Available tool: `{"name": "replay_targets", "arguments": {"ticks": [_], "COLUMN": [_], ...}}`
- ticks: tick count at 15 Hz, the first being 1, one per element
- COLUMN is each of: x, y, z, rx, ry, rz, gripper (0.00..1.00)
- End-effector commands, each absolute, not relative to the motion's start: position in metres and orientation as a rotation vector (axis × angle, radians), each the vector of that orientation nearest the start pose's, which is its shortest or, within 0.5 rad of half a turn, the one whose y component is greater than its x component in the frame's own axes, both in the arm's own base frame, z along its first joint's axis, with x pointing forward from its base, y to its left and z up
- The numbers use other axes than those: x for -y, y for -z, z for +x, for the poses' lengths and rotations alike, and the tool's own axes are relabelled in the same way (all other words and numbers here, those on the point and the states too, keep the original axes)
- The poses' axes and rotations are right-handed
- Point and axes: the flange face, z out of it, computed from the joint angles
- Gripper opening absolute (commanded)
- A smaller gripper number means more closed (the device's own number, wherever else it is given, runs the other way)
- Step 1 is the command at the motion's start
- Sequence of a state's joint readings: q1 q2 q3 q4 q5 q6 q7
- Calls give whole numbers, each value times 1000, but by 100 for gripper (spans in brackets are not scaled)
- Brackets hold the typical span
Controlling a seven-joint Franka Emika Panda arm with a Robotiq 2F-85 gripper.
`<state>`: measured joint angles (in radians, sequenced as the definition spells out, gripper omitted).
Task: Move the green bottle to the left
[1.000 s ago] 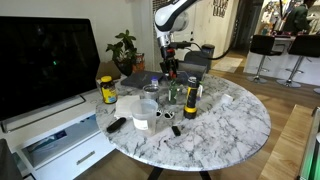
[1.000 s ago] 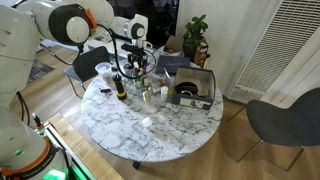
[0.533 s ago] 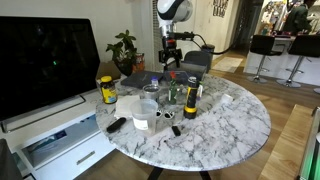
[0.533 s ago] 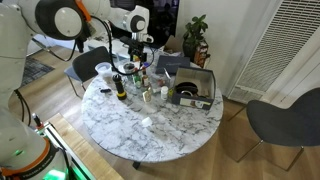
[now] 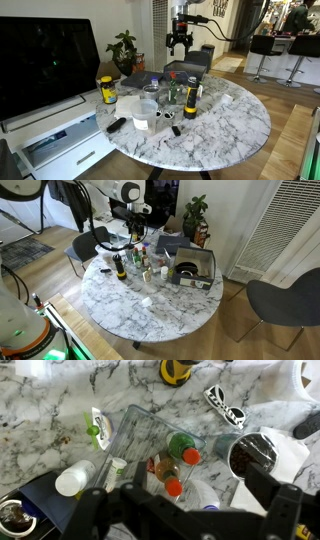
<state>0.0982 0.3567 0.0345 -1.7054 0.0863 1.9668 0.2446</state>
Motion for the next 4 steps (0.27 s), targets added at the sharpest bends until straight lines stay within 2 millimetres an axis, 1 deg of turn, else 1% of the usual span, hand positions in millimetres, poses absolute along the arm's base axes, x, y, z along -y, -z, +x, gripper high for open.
{"name": "replay_targets", "arguments": {"ticks": [1, 2, 4], "x": [-67, -82, -73], "y": [-393, -387, -394], "z": [585, 619, 602], "rx": [36, -103, -15], "ry": [-63, -102, -86], "rz": [-3097, -3089, -3091], "gripper": [100, 100, 100]}}
